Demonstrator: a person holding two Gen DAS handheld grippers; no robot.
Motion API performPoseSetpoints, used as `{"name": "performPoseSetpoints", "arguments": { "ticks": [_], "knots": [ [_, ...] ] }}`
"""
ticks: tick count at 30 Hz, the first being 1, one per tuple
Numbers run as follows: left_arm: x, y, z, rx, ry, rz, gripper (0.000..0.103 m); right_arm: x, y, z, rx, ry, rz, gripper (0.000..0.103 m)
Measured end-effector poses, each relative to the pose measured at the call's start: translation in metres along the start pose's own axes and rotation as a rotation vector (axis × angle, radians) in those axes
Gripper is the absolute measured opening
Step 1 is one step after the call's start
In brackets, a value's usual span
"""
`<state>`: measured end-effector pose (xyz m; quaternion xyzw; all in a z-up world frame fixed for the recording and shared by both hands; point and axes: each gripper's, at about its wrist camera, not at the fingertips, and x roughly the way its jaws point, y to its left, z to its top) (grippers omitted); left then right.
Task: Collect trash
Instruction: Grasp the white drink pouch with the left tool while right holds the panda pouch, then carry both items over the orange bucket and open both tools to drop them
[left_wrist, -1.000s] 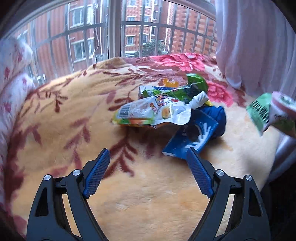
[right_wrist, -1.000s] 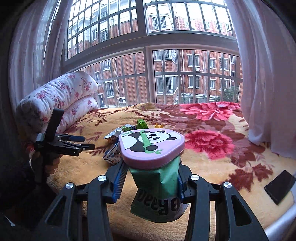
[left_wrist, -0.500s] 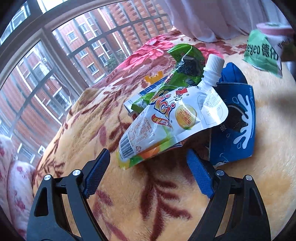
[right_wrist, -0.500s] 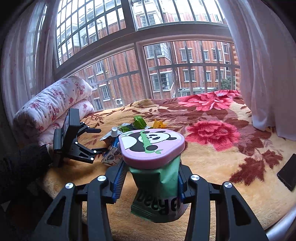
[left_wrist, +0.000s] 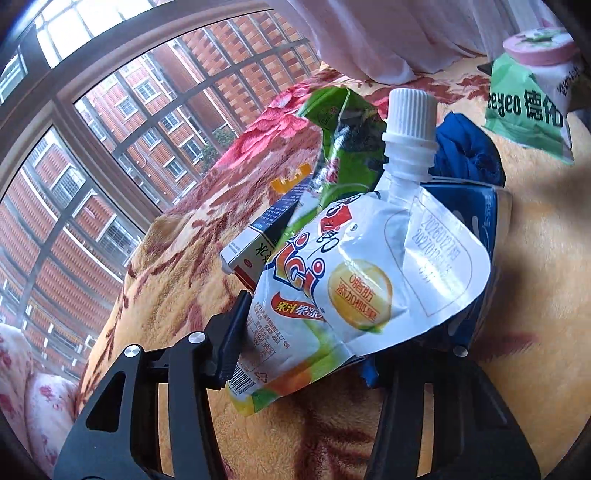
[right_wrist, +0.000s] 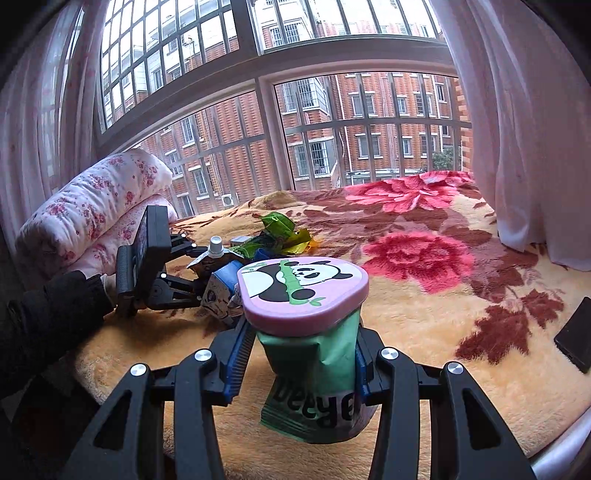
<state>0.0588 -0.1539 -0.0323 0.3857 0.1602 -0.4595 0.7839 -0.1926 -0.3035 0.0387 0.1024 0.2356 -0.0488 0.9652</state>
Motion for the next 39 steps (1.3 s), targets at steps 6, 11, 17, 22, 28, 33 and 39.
{"name": "performPoseSetpoints", "arguments": {
  "ticks": [6,11,17,22,28,33,39],
  "knots": [
    [-0.039,0.021,-0.002,-0.243,0.049,0.027,0.048,-0.002,0.003,0.0,0.005,-0.007,0.042,0.045],
    [-0.066,0.028,-0.014,-0.493,0.142,0.103,0.048,0.0,0.013,0.0,0.003,0.004,0.058,0.045],
    [-0.101,0.007,-0.029,-0.686,0.209,0.23,0.048,-0.002,0.028,-0.001,0.013,0.012,0.093,0.045],
    [-0.123,-0.025,-0.031,-0.735,0.241,0.229,0.048,-0.011,0.046,-0.003,-0.01,0.013,0.129,0.045],
    [-0.145,-0.05,-0.04,-0.801,0.248,0.217,0.048,-0.029,0.06,-0.012,-0.038,0.015,0.14,0.045],
    [-0.158,-0.068,-0.047,-0.827,0.248,0.21,0.048,-0.044,0.068,-0.021,-0.055,0.023,0.143,0.045],
    [-0.175,-0.085,-0.049,-0.846,0.243,0.185,0.048,-0.055,0.077,-0.032,-0.066,0.04,0.154,0.045]
  ]
}}
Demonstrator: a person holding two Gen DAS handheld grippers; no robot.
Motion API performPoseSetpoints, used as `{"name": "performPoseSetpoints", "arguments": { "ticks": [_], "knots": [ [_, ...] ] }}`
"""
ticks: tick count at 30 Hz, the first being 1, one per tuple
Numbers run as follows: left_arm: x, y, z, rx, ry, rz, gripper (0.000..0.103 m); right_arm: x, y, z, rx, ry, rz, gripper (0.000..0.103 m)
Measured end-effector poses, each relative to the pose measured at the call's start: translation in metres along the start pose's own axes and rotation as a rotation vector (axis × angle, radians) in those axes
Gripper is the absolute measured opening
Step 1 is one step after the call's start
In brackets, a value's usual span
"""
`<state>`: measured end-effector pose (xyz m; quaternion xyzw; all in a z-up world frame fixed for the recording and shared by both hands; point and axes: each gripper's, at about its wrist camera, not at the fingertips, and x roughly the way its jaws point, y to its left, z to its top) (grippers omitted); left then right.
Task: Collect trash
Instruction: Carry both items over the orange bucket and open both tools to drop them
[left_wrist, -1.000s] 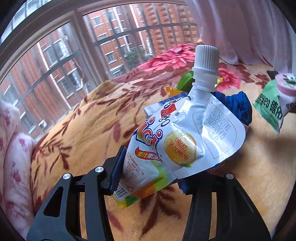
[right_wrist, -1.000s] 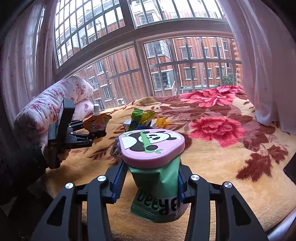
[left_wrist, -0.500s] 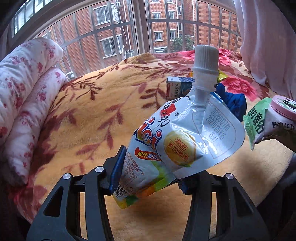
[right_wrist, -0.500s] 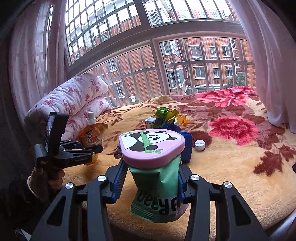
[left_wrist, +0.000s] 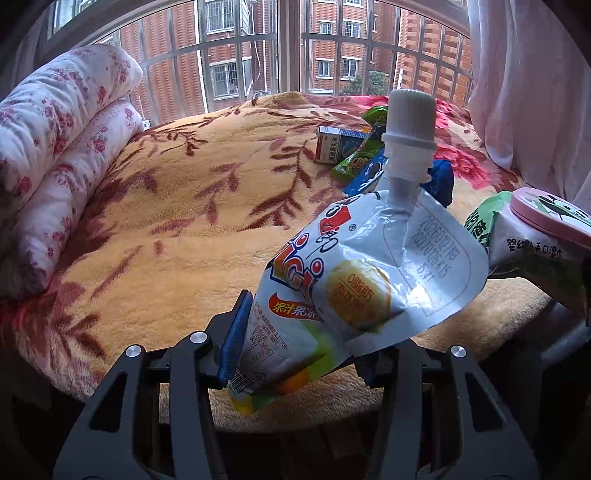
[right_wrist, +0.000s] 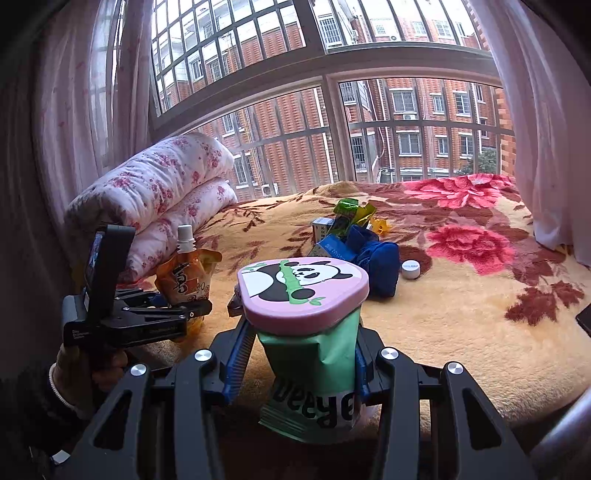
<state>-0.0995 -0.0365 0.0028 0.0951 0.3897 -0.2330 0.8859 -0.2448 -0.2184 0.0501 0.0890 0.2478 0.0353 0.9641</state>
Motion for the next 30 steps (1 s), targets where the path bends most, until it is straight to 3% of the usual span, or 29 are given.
{"name": "performPoseSetpoints", "arguments": {
  "ticks": [14,22,30],
  "knots": [
    [-0.028,-0.016,-0.057,0.03,0.028,-0.057,0.048,-0.023,0.023,-0.032,-0.045,0.063,0.02,0.045],
    [-0.027,-0.016,-0.095,0.062,0.105,-0.065,0.048,-0.035,0.041,-0.055,-0.105,0.128,0.062,0.045],
    [-0.015,-0.013,-0.131,0.084,0.219,-0.075,0.048,-0.033,0.048,-0.086,-0.176,0.263,0.085,0.045]
  ]
}}
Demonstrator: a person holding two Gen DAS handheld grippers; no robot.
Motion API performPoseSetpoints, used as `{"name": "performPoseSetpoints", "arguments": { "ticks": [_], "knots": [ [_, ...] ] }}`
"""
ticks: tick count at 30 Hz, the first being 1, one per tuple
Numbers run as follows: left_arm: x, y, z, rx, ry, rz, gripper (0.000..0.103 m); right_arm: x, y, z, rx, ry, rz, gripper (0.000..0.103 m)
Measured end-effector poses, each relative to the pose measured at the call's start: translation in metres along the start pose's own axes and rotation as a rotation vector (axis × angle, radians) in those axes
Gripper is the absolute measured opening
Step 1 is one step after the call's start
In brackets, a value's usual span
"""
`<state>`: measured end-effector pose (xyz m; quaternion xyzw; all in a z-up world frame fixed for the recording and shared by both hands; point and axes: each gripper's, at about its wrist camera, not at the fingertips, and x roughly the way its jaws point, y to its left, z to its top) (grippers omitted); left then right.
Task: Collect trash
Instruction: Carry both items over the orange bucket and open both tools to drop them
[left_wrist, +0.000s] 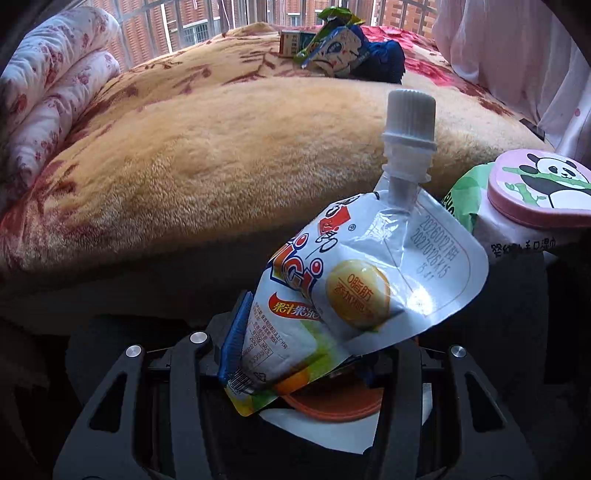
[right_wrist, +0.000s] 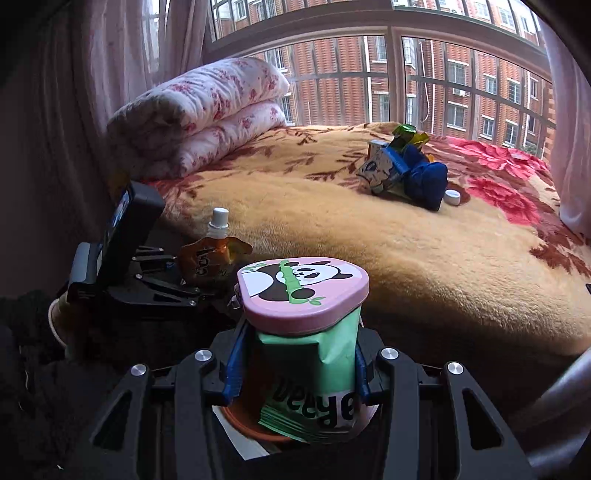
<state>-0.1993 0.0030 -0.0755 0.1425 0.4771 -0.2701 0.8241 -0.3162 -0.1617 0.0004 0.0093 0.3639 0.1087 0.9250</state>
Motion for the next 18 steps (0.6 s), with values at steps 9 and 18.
{"name": "performPoseSetpoints", "arguments": {
  "ticks": [9,18],
  "knots": [
    [0.056,0.003,-0.026,-0.002,0.197,0.001,0.048,0.048,0.004,-0.03,-0.052,0.188,0.022,0.045],
    [0.102,0.009,-0.036,-0.027,0.332,-0.022,0.048,0.099,0.011,-0.05,-0.114,0.309,0.026,0.045]
  ]
}}
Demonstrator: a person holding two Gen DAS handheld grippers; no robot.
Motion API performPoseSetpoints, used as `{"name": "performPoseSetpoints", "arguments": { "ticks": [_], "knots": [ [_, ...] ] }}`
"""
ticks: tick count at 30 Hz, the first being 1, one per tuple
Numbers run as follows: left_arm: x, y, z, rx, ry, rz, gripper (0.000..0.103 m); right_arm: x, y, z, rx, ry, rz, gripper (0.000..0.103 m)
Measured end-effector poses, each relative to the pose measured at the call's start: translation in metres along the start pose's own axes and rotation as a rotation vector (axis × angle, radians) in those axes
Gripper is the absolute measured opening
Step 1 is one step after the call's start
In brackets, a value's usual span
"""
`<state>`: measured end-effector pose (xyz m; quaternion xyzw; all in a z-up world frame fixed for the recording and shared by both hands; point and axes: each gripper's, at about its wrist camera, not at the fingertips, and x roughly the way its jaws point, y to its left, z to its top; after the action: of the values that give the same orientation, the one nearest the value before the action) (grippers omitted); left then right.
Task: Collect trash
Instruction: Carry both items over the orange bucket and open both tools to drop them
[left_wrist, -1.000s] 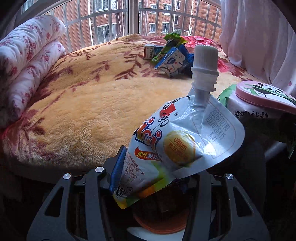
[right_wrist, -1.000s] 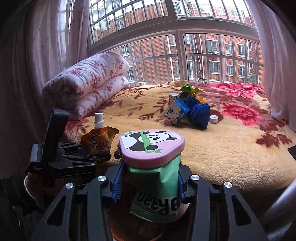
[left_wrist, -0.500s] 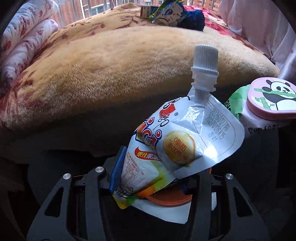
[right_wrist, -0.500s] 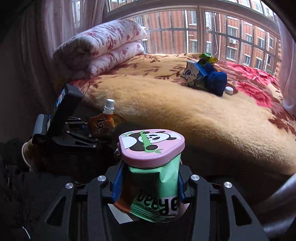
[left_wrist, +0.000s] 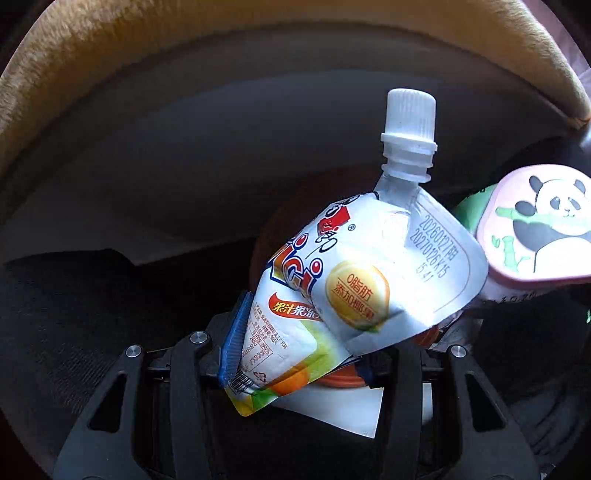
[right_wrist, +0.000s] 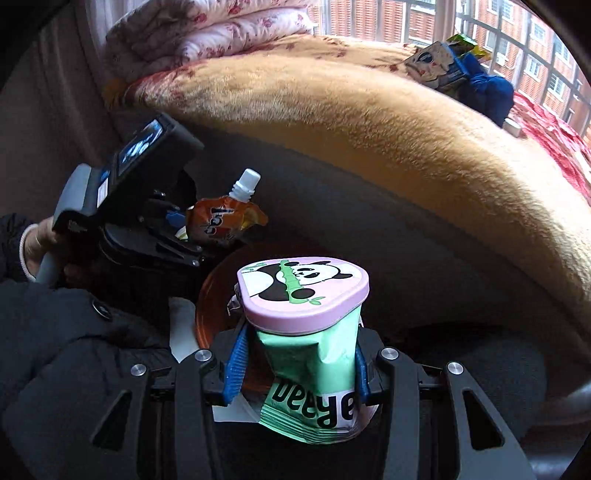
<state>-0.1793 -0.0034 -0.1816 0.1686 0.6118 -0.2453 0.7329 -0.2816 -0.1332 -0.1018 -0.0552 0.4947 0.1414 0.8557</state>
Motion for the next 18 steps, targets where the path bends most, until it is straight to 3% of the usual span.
{"name": "performPoseSetpoints", "arguments": {
  "ticks": [8,9,10,11,15,18],
  "knots": [
    [0.012,0.009,0.004,-0.028,0.043,-0.017,0.049,0.032,0.006,0.01,-0.071,0.082,0.009,0.046],
    [0.014,0.009,0.005,-0.024,0.054,-0.012,0.053,0.034,0.007,0.011,-0.074,0.083,0.012,0.047],
    [0.017,0.009,0.007,-0.022,0.07,0.004,0.069,0.036,0.007,0.012,-0.073,0.085,0.018,0.047],
    [0.019,0.008,0.008,-0.021,0.076,0.02,0.074,0.036,0.007,0.011,-0.07,0.086,0.019,0.049],
    [0.019,0.009,0.013,-0.021,0.077,0.012,0.076,0.031,0.003,0.01,-0.054,0.06,0.012,0.062],
    [0.017,0.014,0.013,-0.035,0.07,-0.011,0.076,0.02,-0.002,0.012,-0.036,0.031,0.001,0.062]
  ]
}}
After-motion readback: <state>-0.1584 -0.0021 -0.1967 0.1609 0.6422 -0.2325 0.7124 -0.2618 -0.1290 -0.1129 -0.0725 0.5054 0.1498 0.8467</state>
